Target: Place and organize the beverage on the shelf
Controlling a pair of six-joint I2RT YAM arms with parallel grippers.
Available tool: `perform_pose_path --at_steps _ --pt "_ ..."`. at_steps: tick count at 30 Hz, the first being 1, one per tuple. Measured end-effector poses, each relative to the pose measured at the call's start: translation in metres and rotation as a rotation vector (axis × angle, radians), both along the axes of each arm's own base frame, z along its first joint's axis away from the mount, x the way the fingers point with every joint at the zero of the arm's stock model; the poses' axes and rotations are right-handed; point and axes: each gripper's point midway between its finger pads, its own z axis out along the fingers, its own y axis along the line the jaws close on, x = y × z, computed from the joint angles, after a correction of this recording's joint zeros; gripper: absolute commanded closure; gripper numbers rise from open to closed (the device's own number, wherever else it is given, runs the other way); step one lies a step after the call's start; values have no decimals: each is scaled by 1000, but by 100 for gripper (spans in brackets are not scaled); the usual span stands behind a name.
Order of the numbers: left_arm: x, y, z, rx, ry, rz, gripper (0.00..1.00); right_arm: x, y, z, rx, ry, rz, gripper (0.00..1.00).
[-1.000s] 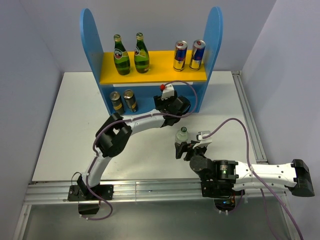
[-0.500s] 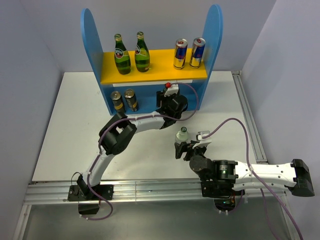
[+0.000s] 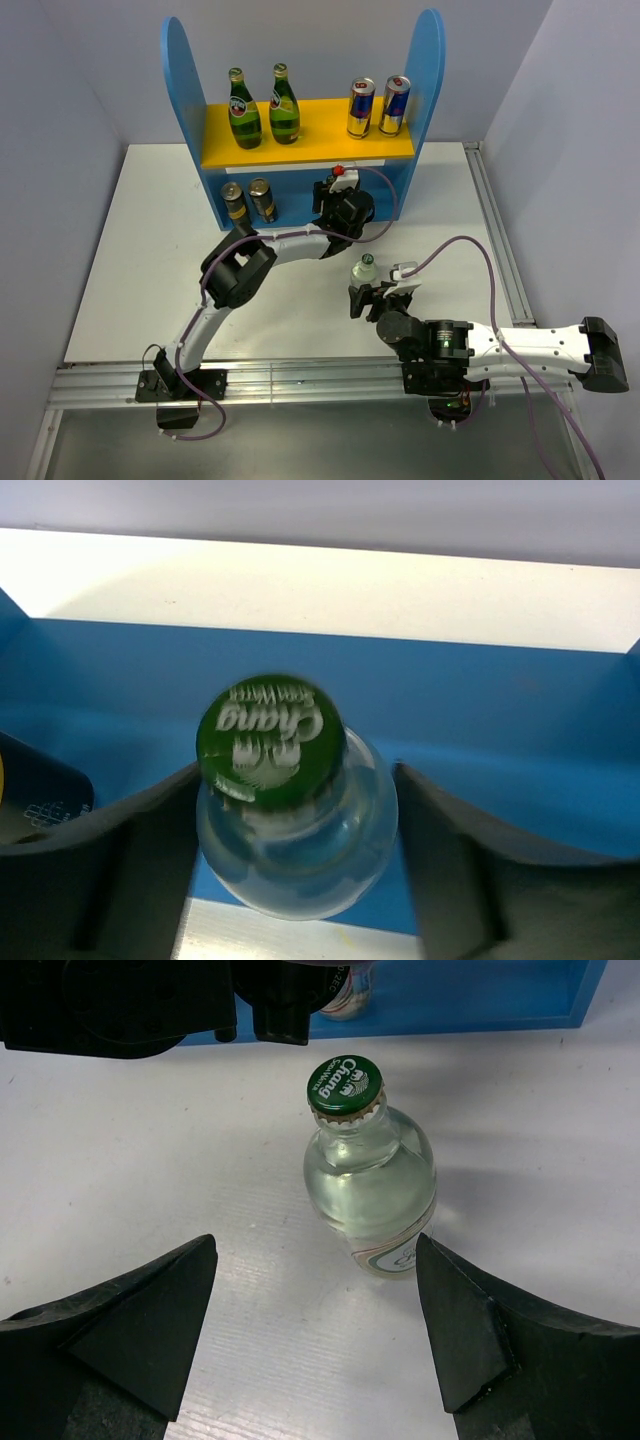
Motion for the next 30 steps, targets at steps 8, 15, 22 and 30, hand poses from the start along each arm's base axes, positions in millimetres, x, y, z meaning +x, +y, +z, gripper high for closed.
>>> perform_pose_path --at_steps 8,15,22,30 --pt "-1 0 -1 -18 6 5 1 0 1 -1 -6 2 2 13" --pt "-8 7 5 -26 20 11 1 0 2 -4 -18 4 3 13" --pt "-17 15 28 -67 10 13 1 0 2 -4 -18 4 3 13" --pt "-32 1 69 -151 -10 -57 1 0 2 -4 -18 5 2 13"
